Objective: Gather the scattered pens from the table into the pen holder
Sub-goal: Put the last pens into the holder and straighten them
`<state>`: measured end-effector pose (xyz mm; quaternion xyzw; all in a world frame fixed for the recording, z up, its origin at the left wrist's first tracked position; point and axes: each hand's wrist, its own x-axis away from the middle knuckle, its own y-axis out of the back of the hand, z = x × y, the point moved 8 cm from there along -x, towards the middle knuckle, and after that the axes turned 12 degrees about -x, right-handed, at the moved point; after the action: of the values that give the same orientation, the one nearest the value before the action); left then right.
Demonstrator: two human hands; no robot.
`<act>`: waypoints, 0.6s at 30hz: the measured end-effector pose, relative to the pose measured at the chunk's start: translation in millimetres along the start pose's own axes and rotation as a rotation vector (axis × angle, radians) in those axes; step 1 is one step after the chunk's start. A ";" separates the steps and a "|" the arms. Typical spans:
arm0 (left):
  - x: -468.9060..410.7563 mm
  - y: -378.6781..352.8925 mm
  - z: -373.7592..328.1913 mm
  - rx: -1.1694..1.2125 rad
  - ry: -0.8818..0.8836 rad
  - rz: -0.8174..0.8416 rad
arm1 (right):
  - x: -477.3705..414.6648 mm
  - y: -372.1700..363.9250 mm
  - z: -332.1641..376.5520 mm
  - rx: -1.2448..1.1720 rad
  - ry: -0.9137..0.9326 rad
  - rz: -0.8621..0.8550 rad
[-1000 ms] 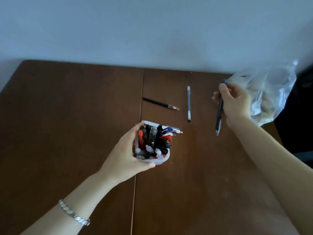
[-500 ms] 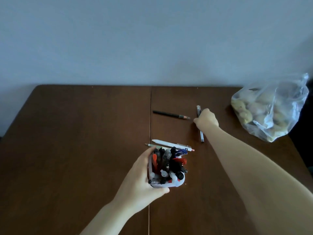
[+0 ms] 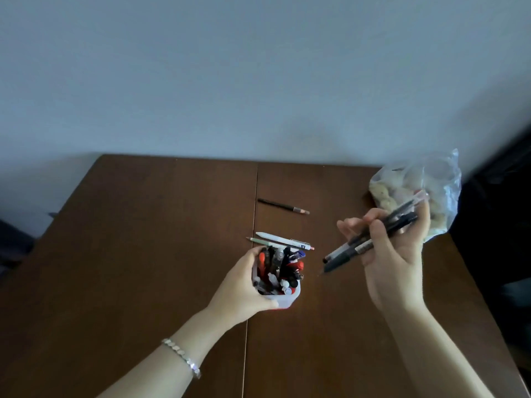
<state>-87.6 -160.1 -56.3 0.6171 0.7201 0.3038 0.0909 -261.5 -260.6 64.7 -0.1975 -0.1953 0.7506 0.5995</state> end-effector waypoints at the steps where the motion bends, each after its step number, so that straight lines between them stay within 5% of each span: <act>1: 5.9 -5.4 -0.9 -0.018 -0.006 0.023 | 9.6 -7.7 0.8 0.016 0.055 0.041; 12: 34.5 -30.5 15.3 0.059 0.024 0.056 | 78.4 -14.1 -91.3 0.587 -0.015 0.148; 18: 30.7 -30.4 16.2 -0.034 -0.007 0.049 | 67.9 -16.3 -67.4 0.893 0.261 0.272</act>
<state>-111.5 -127.5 -78.4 0.6339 0.6993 0.3159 0.0967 -226.1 -187.0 12.1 -0.0372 0.2502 0.8017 0.5416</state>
